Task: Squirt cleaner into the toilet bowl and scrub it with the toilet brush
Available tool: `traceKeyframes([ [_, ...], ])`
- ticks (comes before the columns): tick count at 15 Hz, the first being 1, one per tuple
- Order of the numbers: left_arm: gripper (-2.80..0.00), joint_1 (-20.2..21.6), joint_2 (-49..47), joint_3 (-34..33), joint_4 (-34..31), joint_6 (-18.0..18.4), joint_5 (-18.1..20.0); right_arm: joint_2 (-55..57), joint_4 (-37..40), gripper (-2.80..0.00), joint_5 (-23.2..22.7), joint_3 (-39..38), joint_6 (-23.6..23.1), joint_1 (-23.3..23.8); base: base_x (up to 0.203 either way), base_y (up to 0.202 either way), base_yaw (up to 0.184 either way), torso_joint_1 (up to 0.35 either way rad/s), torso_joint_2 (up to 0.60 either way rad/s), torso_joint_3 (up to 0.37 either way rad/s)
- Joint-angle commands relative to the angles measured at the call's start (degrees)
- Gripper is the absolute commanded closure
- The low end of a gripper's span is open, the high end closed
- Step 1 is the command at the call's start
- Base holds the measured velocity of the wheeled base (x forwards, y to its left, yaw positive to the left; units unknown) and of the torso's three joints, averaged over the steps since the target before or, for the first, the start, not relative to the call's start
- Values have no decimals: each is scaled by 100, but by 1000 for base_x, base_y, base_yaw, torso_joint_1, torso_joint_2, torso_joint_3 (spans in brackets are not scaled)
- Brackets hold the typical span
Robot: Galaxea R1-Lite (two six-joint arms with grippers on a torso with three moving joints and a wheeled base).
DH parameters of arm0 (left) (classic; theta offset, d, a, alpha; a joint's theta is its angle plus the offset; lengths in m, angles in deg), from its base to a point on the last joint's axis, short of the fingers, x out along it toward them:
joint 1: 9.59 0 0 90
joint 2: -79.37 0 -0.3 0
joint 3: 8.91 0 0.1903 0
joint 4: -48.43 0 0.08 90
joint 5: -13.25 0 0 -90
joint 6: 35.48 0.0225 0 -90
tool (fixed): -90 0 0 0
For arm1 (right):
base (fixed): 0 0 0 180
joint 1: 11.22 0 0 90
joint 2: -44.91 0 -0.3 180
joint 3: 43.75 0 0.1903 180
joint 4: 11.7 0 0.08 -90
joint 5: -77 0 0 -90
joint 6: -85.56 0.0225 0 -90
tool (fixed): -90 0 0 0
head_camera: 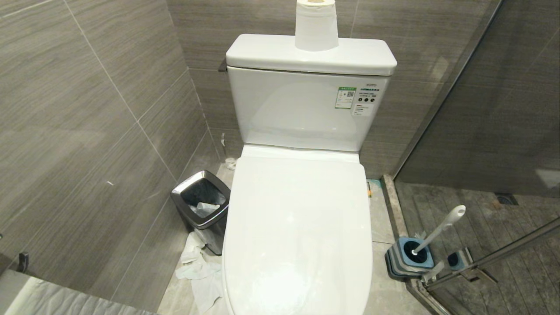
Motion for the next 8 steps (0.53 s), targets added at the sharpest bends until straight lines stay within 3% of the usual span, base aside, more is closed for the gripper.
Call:
traceKeyframes([
  [1, 0, 1, -11, -1, -7, -1, 0, 5, -3, 0, 0, -141, 0, 0, 0, 0, 0, 0, 0, 0],
  [8, 0, 1, -11, -1, 1, -1, 0, 5, -3, 0, 0, -141, 0, 0, 0, 0, 0, 0, 0, 0],
])
